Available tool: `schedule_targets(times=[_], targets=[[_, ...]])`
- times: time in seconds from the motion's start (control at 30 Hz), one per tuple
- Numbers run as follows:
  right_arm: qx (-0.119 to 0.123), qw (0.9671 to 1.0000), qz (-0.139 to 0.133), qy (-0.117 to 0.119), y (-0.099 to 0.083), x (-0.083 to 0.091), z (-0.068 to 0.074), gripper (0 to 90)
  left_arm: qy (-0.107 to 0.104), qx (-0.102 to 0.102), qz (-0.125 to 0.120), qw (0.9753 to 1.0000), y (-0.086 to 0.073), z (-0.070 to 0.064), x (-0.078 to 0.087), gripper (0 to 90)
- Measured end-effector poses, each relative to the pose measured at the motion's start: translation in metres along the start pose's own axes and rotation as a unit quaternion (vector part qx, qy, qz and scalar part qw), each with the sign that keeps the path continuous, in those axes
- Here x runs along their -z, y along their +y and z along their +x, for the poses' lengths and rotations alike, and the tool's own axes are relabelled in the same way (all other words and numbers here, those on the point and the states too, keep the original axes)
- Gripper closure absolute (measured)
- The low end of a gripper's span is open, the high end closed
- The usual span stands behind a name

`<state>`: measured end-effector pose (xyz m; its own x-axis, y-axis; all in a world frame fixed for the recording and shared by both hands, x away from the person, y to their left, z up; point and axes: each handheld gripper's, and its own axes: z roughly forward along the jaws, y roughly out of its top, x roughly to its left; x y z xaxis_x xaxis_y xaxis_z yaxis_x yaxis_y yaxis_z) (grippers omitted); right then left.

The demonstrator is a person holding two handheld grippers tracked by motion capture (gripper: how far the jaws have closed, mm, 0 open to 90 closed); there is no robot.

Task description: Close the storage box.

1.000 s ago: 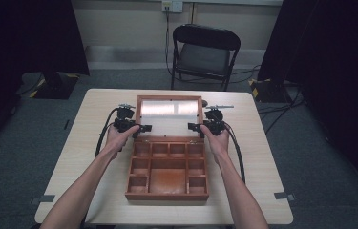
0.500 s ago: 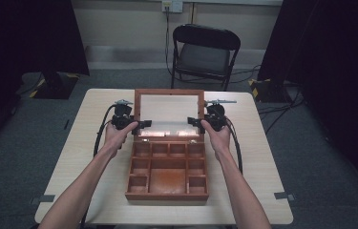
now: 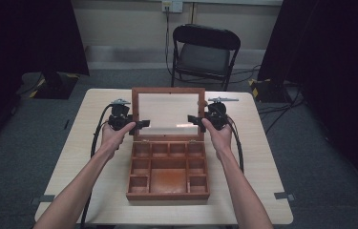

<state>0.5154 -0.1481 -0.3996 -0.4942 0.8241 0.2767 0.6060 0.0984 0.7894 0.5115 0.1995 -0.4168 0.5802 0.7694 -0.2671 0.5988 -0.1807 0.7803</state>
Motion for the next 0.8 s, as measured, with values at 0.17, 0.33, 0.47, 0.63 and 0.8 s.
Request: schedule_targets(times=[0.17,0.33,0.47,0.63,0.8], targets=[[-0.001,1.0,-0.003,-0.004,0.0,0.004,0.002,20.5,0.0,0.002,-0.003,1.0,0.002,-0.001,0.003,27.8],[-0.005,0.9998,-0.021,0.003,-0.007,0.013,0.002,23.6,-0.001,-0.011,-0.007,0.9999,0.006,-0.004,0.008,31.8],[0.001,0.9997,-0.024,0.006,-0.009,0.022,0.005,24.1,-0.011,-0.015,-0.017,0.9997,0.008,-0.008,0.013,30.3],[0.011,0.9996,-0.023,0.01,-0.01,0.031,0.008,25.2,-0.014,-0.024,-0.028,0.9992,0.005,-0.013,0.021,32.7],[0.011,0.9993,-0.029,0.019,-0.013,0.036,0.009,27.4,-0.022,-0.026,-0.04,0.9986,0.001,-0.017,0.028,34.2]])
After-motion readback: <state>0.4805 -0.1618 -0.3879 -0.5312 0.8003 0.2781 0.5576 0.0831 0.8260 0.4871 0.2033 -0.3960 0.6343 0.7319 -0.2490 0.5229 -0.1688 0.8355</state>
